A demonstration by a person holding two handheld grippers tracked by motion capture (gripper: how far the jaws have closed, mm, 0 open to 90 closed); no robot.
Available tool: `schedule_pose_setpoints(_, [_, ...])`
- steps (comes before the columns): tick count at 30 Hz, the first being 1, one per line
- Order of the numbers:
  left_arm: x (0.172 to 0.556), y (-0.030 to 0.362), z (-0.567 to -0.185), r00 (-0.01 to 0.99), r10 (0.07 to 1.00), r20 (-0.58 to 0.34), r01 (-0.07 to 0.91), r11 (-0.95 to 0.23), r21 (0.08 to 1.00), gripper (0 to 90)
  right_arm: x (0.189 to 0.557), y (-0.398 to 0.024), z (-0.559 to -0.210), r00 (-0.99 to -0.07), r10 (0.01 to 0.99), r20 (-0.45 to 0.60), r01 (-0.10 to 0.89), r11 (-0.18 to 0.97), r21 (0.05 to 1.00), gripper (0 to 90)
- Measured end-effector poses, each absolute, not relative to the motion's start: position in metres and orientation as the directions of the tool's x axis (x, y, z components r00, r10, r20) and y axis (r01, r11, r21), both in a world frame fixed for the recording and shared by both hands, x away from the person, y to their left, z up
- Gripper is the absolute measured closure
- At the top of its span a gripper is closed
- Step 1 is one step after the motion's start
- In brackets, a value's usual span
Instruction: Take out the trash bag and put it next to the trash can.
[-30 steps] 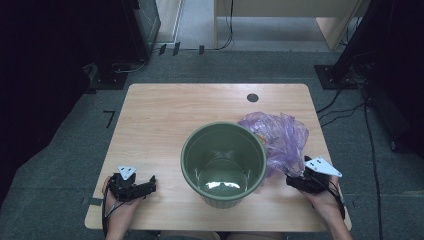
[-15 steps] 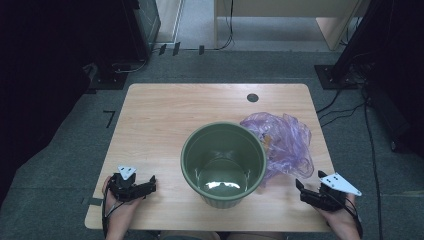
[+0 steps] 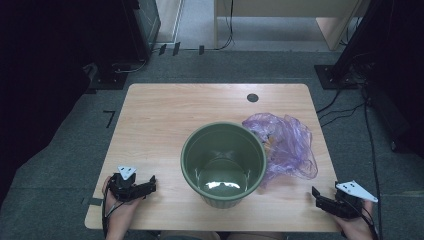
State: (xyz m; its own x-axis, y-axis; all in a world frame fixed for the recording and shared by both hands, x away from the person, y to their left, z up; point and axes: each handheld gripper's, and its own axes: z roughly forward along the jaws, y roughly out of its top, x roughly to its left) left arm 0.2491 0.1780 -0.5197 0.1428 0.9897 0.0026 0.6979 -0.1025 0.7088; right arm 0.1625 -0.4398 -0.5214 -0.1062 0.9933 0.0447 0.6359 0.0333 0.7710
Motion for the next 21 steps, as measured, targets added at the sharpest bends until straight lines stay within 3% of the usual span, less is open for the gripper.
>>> schedule_pose_setpoints(21, [0.2496, 0.1776, -0.5197, 0.142, 0.990, 0.002, 0.697, -0.102, 0.710, 0.0, 0.1601, -0.4447, -0.5286, -0.100, 0.995, 0.027, 0.649, 0.045, 0.760, 14.2])
